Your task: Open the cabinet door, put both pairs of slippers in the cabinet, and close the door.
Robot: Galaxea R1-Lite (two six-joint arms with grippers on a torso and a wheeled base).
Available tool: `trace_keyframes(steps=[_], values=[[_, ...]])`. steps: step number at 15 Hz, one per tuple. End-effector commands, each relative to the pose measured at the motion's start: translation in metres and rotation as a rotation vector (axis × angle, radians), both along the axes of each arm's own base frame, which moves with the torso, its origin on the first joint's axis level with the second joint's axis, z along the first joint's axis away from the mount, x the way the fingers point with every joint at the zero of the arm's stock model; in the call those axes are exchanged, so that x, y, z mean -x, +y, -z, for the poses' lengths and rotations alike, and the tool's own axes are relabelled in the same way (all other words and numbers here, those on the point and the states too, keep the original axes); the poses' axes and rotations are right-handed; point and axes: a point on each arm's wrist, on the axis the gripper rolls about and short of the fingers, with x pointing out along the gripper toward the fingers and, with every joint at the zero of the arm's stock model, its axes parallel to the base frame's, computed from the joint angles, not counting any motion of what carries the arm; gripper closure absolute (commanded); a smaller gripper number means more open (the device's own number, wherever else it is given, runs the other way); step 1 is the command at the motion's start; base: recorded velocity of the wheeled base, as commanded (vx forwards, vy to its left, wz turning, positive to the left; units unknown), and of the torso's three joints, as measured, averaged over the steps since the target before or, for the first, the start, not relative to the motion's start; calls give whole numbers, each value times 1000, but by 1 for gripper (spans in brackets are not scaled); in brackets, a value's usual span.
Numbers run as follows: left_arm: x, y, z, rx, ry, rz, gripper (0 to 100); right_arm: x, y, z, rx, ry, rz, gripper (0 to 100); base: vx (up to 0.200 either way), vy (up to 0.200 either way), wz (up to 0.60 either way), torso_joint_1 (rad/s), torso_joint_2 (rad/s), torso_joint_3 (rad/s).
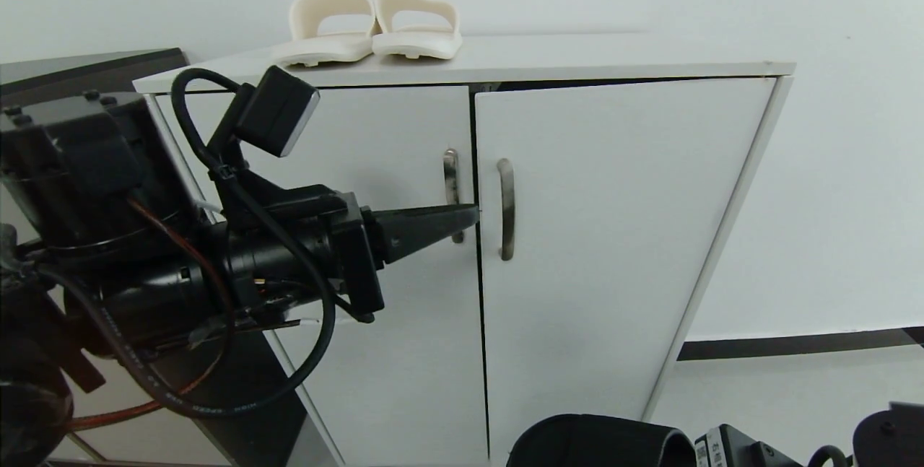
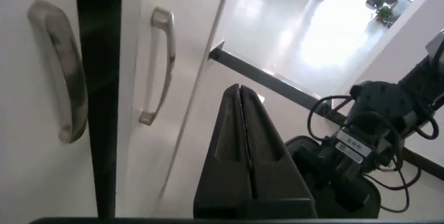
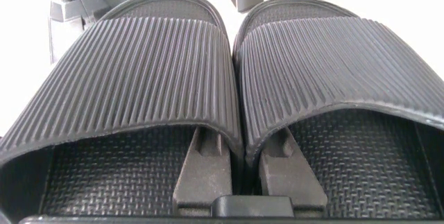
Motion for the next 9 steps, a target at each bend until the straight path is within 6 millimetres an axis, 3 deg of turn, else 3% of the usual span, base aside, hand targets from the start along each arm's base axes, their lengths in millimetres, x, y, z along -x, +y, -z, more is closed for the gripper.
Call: trace_keyframes(steps=[1, 7, 9], values=[[-9, 4, -9, 15, -23, -33, 100, 0, 0, 0, 0, 0, -1, 100, 0, 0, 0, 0, 0, 0], [-51, 8, -24, 23, -37, -117, 100, 0, 0, 1, 4, 2, -1, 100, 0, 0, 0, 0, 0, 0], [-56, 5, -25, 22, -36, -120, 100, 0, 0, 1, 4, 2, -1, 100, 0, 0, 0, 0, 0, 0]])
